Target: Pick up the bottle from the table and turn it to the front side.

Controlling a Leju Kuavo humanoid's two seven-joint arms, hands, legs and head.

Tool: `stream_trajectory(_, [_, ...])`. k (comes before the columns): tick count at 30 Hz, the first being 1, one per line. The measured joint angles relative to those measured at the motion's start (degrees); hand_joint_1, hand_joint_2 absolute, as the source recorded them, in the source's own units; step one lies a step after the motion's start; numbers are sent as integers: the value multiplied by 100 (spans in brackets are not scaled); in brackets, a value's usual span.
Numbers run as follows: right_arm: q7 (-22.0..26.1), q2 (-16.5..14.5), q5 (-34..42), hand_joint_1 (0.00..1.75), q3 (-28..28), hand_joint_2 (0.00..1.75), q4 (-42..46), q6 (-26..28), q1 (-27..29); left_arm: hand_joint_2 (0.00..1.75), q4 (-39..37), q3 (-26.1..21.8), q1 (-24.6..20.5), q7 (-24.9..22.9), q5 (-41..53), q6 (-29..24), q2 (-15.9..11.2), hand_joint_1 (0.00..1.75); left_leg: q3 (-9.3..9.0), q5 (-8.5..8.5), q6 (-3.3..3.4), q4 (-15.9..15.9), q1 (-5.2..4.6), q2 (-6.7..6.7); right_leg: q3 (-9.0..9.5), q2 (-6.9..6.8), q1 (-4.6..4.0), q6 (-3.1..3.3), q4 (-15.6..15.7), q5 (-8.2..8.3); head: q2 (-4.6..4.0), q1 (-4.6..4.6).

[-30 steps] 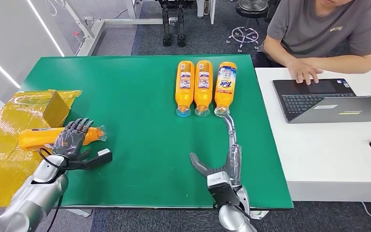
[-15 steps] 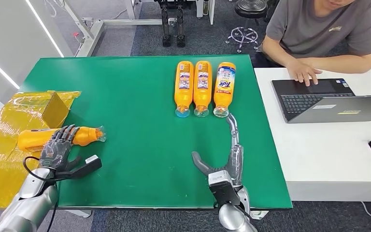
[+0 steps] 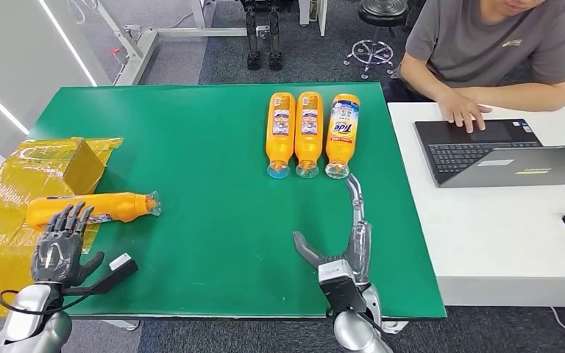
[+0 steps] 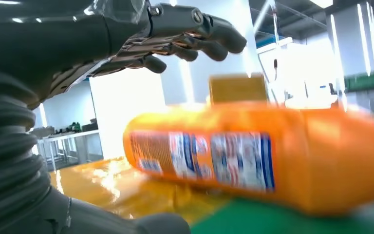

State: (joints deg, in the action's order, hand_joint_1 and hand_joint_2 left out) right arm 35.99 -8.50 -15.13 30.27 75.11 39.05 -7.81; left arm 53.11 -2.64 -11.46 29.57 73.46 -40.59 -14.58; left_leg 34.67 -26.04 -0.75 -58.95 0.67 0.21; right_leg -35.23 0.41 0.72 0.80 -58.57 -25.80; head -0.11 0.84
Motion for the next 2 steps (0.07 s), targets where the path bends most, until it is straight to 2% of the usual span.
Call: stream_trajectory(2, [3, -1, 19, 0, 16, 175, -20, -1, -7, 175, 373, -332, 79, 407, -91, 0, 170, 0, 4, 0, 0, 0, 0, -4, 0, -5, 0, 0, 1, 0, 0, 0])
